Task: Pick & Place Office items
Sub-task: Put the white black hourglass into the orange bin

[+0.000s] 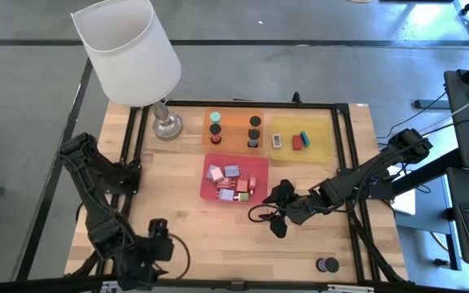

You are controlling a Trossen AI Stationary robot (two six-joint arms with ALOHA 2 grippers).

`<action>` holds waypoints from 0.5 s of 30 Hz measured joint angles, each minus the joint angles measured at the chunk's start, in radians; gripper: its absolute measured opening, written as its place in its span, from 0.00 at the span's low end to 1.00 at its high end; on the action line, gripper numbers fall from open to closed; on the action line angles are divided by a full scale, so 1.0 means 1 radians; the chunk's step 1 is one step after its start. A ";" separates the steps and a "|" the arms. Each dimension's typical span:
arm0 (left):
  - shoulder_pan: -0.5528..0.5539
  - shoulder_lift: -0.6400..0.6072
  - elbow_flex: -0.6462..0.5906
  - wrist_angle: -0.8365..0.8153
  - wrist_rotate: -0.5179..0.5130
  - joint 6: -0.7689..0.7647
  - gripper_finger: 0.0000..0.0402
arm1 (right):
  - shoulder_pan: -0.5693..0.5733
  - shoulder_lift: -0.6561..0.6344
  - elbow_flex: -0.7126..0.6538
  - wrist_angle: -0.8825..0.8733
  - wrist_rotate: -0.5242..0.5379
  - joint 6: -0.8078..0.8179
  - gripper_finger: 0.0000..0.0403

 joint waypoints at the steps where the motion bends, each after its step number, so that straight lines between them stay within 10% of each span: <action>1: -0.004 0.000 0.000 0.000 0.000 0.064 0.84 | 0.000 0.000 0.000 0.000 0.000 0.000 0.66; 15: -0.005 0.001 0.000 -0.002 -0.075 0.249 0.84 | 0.000 0.000 0.000 0.000 0.000 0.000 0.66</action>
